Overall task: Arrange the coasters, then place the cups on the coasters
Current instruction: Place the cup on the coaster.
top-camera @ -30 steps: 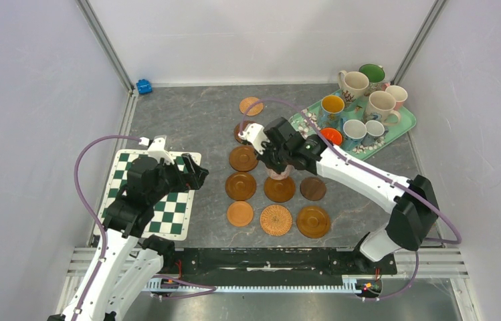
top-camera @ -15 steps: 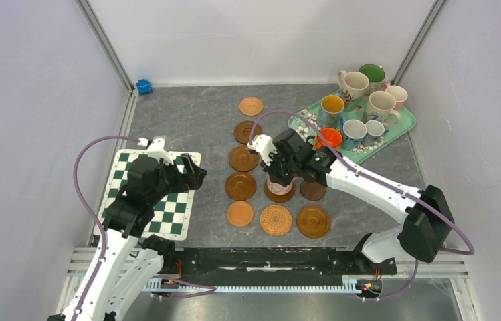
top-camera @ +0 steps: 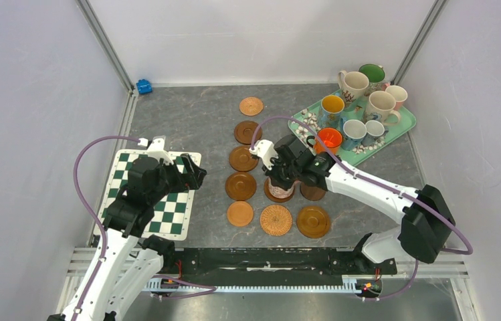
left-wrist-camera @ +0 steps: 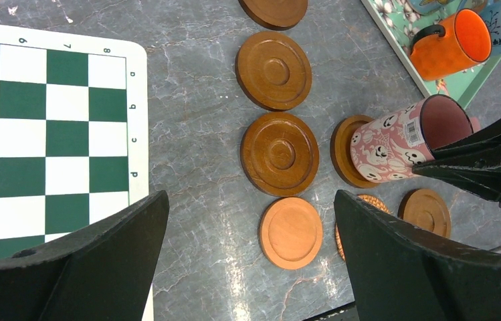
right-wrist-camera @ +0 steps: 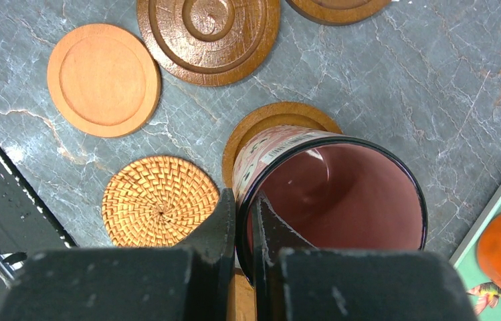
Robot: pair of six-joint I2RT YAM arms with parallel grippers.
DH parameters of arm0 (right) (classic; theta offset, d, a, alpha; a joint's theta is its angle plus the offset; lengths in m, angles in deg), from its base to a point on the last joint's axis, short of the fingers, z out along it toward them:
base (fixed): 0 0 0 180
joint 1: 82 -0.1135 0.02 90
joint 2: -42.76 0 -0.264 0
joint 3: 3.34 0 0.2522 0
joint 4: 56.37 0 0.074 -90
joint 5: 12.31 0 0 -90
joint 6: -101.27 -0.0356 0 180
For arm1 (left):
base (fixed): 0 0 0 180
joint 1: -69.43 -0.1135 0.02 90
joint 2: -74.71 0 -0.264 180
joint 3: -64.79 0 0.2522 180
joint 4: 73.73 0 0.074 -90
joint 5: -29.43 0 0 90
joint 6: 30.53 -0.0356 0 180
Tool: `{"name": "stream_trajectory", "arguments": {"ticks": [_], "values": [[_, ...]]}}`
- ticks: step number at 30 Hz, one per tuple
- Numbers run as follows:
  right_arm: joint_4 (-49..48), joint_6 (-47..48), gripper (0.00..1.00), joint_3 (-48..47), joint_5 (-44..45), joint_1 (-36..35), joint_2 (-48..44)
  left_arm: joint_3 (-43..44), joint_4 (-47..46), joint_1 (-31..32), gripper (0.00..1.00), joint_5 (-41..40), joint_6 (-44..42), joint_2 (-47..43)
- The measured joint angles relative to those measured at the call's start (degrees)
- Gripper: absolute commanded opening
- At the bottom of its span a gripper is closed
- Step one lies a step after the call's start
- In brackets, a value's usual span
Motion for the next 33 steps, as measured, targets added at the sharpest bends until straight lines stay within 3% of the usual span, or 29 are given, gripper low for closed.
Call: {"name": "stream_trajectory", "arguments": {"ticks": [19,25,33], "values": [[-3.65,0.31,0.0,2.51,0.24,-0.09,-0.13,0.0,0.22,0.0,1.0,-0.02,0.0,0.0],[-4.81,0.33,0.07,3.1,0.26,-0.11,-0.13,0.0,0.22,0.0,1.0,-0.02,0.0,0.04],[-5.4,-0.31,0.27,3.48,0.39,-0.37,-0.15,0.0,0.24,0.0,1.0,-0.04,0.0,0.31]]}}
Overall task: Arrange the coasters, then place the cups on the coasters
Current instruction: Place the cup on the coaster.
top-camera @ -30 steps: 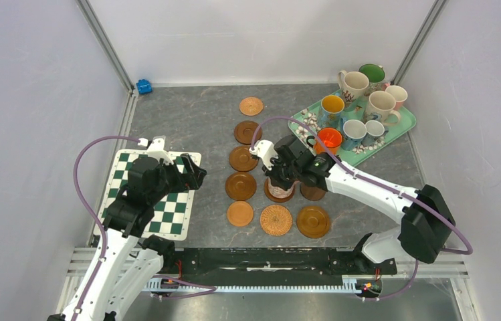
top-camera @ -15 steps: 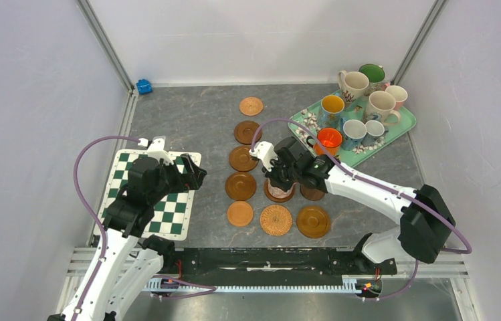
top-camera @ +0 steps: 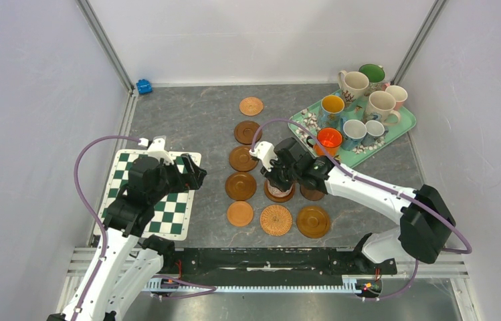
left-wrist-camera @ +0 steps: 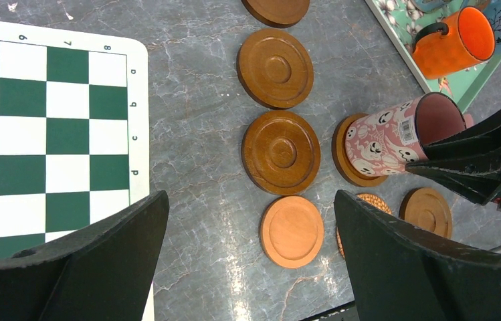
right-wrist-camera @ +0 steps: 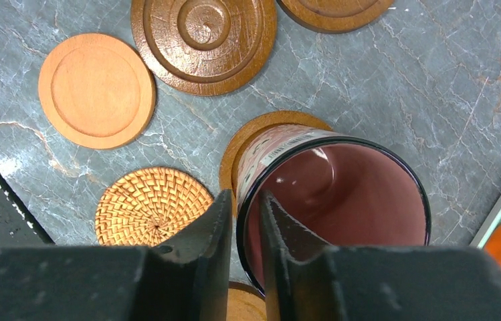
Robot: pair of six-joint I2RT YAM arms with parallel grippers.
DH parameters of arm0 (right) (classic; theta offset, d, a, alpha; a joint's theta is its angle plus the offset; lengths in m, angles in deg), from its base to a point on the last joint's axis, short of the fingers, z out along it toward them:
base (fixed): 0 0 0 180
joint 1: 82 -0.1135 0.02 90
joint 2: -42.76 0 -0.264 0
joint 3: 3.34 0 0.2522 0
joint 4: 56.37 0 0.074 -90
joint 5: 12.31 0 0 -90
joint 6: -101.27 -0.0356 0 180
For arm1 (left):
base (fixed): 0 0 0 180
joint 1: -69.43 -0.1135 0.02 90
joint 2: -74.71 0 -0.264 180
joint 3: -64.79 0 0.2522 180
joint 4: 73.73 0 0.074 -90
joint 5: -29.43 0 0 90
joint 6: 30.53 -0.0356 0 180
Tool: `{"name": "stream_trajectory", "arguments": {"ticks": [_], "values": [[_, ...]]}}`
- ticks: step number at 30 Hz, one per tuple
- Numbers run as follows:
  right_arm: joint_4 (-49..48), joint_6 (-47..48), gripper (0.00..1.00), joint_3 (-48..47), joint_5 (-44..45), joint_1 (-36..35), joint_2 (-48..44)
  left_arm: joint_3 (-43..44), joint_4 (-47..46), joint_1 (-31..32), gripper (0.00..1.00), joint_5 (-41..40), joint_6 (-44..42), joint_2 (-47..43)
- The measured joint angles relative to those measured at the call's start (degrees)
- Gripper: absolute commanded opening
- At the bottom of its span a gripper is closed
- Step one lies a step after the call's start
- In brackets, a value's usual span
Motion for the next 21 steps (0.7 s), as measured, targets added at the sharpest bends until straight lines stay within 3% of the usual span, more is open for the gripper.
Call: {"name": "stream_trajectory", "arguments": {"ticks": [3,9,17,21], "values": [[0.37,-0.61,0.38,-0.52,0.07,0.0,-0.11,0.0,0.0,0.0,1.0,0.0,0.0,-0.04],[4.42,-2.84,0.47,-7.78,0.07,-0.07,-0.09,0.0,0.0,0.0,1.0,0.02,0.0,-0.04],[8.17,-7.74,0.46,-20.0,0.7,0.15,0.79,0.0,0.0,0.0,1.0,0.02,0.0,-0.04],[8.94,-9.31,0.43,-24.09,5.57,0.9,1.62,0.0,0.0,0.0,1.0,0.04,0.0,-0.04]]}}
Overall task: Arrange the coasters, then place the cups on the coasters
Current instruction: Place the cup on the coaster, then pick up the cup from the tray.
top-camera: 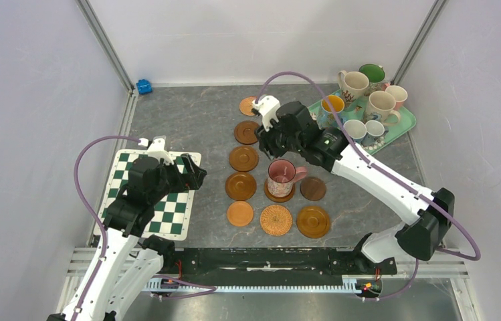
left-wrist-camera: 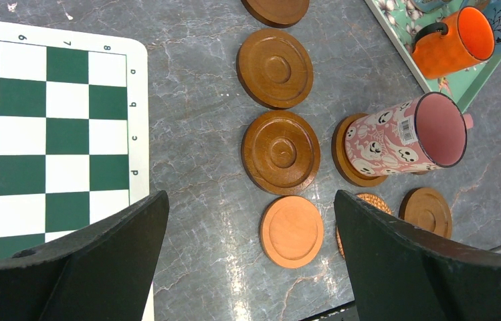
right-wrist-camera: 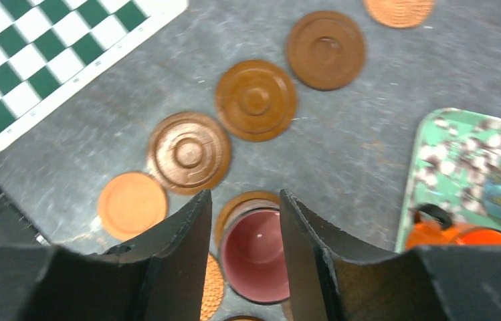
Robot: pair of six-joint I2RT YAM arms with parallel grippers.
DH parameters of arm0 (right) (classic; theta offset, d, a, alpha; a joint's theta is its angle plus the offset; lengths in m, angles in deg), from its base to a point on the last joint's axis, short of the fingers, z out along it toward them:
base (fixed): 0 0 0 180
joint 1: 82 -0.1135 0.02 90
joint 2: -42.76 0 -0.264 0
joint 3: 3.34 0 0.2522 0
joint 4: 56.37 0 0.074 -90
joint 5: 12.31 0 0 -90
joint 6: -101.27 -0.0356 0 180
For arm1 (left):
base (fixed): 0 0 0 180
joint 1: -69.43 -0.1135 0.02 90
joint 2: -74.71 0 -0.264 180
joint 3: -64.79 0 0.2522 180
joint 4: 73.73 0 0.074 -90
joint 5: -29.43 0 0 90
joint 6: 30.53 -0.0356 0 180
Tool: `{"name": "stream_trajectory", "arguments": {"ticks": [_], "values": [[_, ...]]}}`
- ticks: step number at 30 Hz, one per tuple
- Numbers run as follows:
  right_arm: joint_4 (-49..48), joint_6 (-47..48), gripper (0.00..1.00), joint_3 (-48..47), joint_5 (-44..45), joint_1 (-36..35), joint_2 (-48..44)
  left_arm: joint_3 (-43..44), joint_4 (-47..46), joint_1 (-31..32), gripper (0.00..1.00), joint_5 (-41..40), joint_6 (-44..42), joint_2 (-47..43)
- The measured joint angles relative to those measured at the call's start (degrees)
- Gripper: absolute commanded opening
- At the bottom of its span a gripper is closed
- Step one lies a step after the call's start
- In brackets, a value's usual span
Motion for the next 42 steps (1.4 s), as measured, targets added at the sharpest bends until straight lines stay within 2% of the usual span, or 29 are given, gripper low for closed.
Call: {"name": "stream_trajectory", "arguments": {"ticks": [4,8,11,16,24,29,42], "values": [[0.55,-1.29,0.42,-1.16,6.97,3.93,0.07,0.0,0.0,0.0,1.0,0.04,0.0,0.0],[0.92,-2.6,0.41,-0.7,13.46,11.13,0.15,0.0,0.0,0.0,1.0,0.11,0.0,0.0],[0.57,-3.19,0.4,0.87,17.03,15.69,0.31,0.0,0.0,0.0,1.0,0.17,0.0,0.0],[0.55,-3.87,0.39,2.69,20.55,19.52,3.74,0.0,0.0,0.0,1.0,0.26,0.0,0.02],[-0.52,-3.91,0.39,5.09,17.62,24.33,10.97,0.0,0.0,0.0,1.0,0.28,0.0,0.11],[-0.63,-0.81,0.39,6.25,14.21,26.1,12.9,0.0,-0.02,0.02,1.0,0.52,0.0,0.24],[-2.01,5.53,0.36,7.28,8.81,27.36,17.16,0.0,-0.02,0.11,1.0,0.52,0.0,0.57]]}}
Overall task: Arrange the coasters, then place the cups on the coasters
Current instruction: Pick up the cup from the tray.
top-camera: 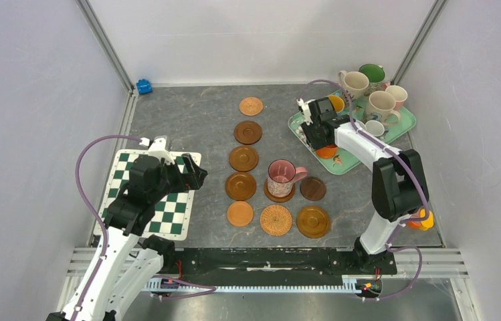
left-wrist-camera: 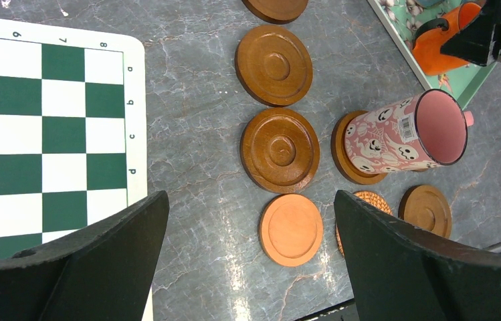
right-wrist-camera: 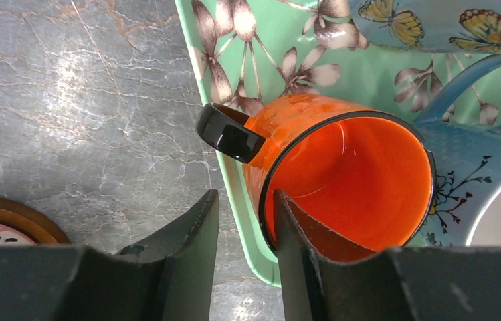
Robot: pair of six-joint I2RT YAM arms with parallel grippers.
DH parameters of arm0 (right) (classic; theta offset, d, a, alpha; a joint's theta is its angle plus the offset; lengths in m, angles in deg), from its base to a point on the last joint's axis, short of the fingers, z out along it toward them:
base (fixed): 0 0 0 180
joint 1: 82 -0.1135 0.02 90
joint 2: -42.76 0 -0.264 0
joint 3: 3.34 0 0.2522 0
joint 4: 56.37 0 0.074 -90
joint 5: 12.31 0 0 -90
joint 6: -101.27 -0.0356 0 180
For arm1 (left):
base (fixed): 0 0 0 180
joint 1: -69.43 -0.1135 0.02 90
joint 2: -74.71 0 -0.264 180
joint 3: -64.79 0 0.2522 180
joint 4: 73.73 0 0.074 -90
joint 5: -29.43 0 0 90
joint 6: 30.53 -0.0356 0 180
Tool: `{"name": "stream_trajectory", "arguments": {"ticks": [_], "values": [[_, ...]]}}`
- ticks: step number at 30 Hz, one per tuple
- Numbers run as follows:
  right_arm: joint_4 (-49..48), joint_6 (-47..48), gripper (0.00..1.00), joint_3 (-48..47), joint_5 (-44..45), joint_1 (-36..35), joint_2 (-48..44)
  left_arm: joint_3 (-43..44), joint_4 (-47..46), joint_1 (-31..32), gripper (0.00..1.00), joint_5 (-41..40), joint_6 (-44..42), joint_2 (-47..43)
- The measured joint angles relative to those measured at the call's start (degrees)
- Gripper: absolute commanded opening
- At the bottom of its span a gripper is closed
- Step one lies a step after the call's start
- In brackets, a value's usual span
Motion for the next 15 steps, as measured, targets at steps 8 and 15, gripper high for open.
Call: {"name": "stream_trajectory", "arguments": {"ticks": [8,15], "values": [[-1.68,1.7,0.2,1.09,-0.68,0.15,0.33,0.0,0.0,0.0,1.0,0.02,0.0,0.02],[-0.46,2.8,0.0,0.37,-2.38,0.17,0.33,0.0,0.0,0.0,1.0,0.0,0.0,-0.02]]}}
